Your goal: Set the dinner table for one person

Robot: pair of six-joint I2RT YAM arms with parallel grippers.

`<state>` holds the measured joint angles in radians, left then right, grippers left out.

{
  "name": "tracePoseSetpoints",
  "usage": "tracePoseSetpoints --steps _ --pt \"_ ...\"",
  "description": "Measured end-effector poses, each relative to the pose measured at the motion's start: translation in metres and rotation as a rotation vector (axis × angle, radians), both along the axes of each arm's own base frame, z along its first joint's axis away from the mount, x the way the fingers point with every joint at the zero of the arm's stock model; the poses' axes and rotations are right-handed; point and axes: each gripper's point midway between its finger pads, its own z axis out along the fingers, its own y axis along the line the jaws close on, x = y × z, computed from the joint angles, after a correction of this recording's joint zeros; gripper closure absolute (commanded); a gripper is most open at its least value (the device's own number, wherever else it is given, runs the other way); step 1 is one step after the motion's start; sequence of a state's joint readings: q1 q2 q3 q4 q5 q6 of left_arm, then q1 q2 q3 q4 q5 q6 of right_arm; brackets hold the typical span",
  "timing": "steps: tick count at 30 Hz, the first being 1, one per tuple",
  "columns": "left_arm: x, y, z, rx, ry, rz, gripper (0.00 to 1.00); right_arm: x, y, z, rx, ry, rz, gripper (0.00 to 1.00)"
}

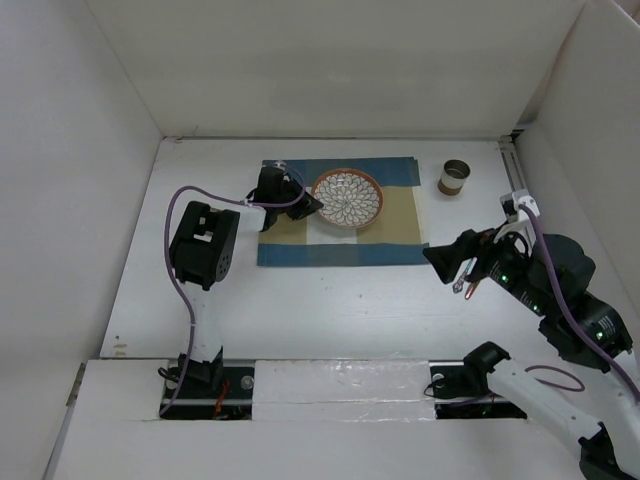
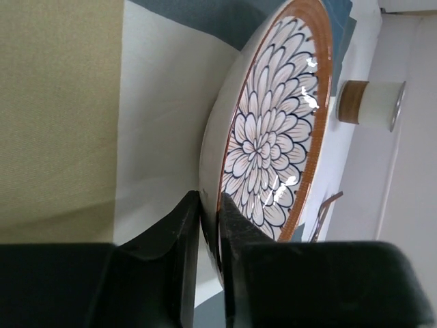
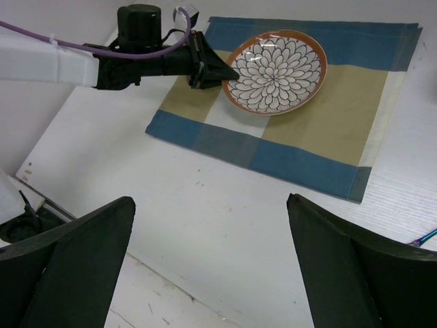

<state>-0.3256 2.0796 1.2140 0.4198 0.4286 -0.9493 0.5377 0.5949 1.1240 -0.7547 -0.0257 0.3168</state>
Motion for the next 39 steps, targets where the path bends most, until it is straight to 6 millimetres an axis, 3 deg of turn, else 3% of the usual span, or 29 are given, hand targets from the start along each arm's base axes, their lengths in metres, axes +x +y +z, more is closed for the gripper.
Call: tracePoseSetpoints --steps 6,7,9,10,15,20,25,27,29,33,36,39 --pt "0.002 -0.003 0.011 -0.027 -0.022 -0.006 0.53 0.001 0.000 -0.005 -0.007 0.011 0.000 0.01" --pt "0.002 -0.004 0.014 -0.032 -0.025 -0.007 0.38 0.001 0.000 -0.005 -0.007 0.011 0.000 0.01" --pt "0.002 -0.004 0.019 -0.038 -0.036 -0.006 0.19 0.001 0.001 -0.005 -0.007 0.012 0.000 0.00" --pt "0.003 -0.004 0.022 -0.039 -0.037 -0.001 0.00 0.002 0.001 -0.006 -0.009 0.014 0.000 0.00" --pt "-0.001 0.004 0.039 -0.015 -0.024 0.040 0.00 0.022 0.003 -0.021 -0.056 0.073 -0.048 0.00" --pt "-0.009 0.021 0.039 0.048 0.039 0.101 0.00 0.069 -0.002 -0.060 -0.130 0.218 -0.166 0.00" --pt "-0.024 0.060 0.027 0.209 0.140 0.230 0.00 0.151 -0.049 -0.100 -0.139 0.385 -0.396 0.00" --pt "-0.033 0.079 0.036 0.291 0.145 0.284 0.00 0.185 -0.076 -0.115 -0.121 0.426 -0.496 0.00" --pt "-0.042 0.093 0.060 0.346 0.111 0.321 0.00 0.217 -0.101 -0.132 -0.104 0.480 -0.582 0.00" --pt "-0.066 0.117 0.137 0.393 -0.045 0.363 0.00 0.284 -0.145 -0.158 -0.090 0.536 -0.739 0.06" --pt "-0.090 0.135 0.186 0.424 -0.174 0.366 0.00 0.317 -0.167 -0.177 -0.080 0.562 -0.810 0.14" --pt "-0.112 0.162 0.207 0.467 -0.234 0.359 0.00 0.342 -0.186 -0.196 -0.085 0.580 -0.865 0.21"
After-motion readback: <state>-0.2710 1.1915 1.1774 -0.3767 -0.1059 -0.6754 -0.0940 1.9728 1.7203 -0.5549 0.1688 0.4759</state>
